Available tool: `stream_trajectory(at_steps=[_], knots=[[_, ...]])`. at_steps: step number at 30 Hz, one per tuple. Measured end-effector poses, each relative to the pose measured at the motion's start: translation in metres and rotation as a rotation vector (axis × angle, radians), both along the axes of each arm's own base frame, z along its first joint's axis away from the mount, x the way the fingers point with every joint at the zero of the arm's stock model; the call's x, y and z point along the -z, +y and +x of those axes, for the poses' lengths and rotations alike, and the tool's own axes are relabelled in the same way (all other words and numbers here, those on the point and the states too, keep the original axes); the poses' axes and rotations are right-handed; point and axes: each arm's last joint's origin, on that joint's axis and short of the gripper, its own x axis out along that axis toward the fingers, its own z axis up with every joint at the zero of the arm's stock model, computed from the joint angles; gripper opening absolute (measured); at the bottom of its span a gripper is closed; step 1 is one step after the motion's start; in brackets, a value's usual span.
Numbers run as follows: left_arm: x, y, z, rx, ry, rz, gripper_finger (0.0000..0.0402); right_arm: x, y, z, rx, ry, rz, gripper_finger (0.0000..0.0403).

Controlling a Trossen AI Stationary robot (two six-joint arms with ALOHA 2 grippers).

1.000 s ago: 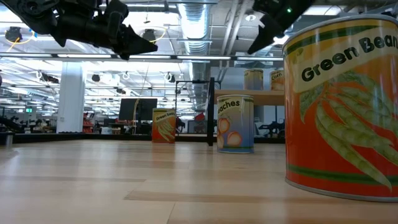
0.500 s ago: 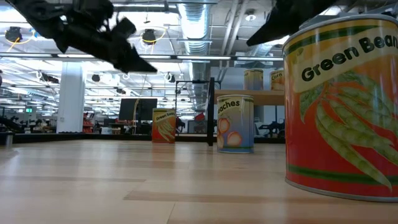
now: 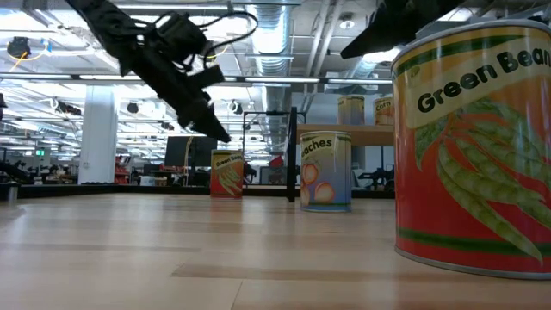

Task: Pick and place cans onto a shelf
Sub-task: Put the top canned green peas on the shelf

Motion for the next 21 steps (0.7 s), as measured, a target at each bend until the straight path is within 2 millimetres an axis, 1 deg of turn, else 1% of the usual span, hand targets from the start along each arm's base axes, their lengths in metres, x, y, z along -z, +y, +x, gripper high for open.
stream_trajectory(at_steps=[4,10,13,17,21], knots=[[0.005,0.008,0.011,-0.050,0.084,0.072,0.0115,0.000,0.000,0.000,0.000,0.001,0.000,0.0010],[0.014,0.017,0.023,-0.035,0.171,0.083,0.0100,0.001,0.000,0.000,-0.001,0.011,0.000,0.0014],[0.016,0.023,0.027,-0.041,0.195,0.090,0.0076,0.001,0.000,0.000,-0.001,0.011,-0.001,0.0014],[0.013,0.024,0.027,-0.010,0.226,0.087,0.0017,0.001,0.000,0.000,-0.002,0.015,-0.001,0.0010],[0.004,0.022,0.023,0.014,0.247,0.073,0.0004,0.002,0.002,-0.001,-0.007,0.026,-0.002,0.0010]])
